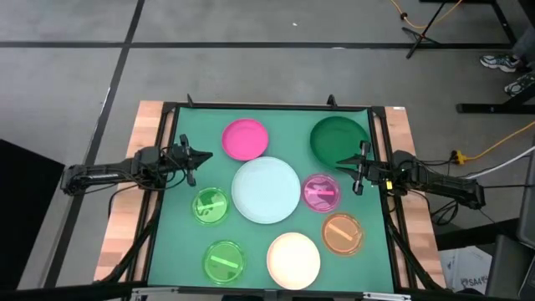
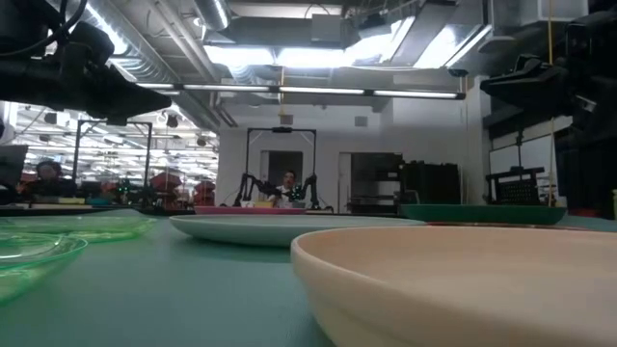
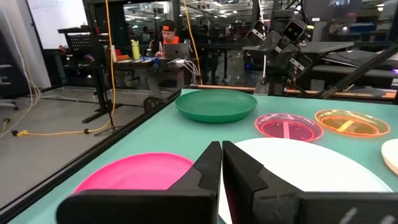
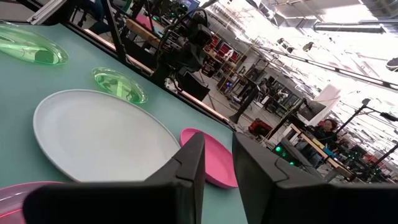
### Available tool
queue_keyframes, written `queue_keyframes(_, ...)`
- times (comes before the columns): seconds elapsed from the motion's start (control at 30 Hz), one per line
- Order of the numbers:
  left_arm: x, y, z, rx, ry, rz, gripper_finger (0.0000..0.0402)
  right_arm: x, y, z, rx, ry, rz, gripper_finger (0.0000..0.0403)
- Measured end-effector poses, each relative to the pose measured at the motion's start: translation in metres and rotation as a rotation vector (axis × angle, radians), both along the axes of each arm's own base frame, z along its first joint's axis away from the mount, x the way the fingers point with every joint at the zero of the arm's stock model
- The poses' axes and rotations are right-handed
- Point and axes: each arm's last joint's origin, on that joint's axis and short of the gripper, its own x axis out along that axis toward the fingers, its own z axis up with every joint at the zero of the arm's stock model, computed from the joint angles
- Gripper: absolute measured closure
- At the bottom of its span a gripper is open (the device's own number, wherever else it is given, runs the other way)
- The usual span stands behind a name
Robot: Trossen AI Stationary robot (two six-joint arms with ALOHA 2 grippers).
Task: Stack plastic plates
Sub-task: Stack the dark green plate on top of the light blue plate
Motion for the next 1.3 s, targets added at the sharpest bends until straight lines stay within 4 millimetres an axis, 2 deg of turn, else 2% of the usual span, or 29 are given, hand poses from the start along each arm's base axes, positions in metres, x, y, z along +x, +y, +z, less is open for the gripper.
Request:
queue_keyframes(0.33,0.0,0.0,0.0024,-0.131,-0.071,0.001,0.0389,0.0,0.0,0.0001,0.0,-0.001,0.0,0.0327)
queue_keyframes(0.67,-0.0015,0.0036,0.0024,-0.26,-0.136,0.134,0.0292,0.0,0.0,0.0001,0.0,-0.001,0.0,0.0327)
queue_keyframes(0.87,-0.0034,0.0068,0.0022,-0.261,-0.156,0.263,0.0236,0.0,0.0,0.0,0.0,0.0,0.0,0.0327)
queue_keyframes(1.07,-0.0037,0.0073,0.0021,-0.262,-0.16,0.284,0.0209,0.0,0.0,0.0,0.0,-0.001,0.0,0.0327)
queue_keyframes(1.3,-0.0037,0.0073,0.0021,-0.261,-0.159,0.283,0.0206,0.0,0.0,0.0001,0.0,-0.001,0.0,0.0327)
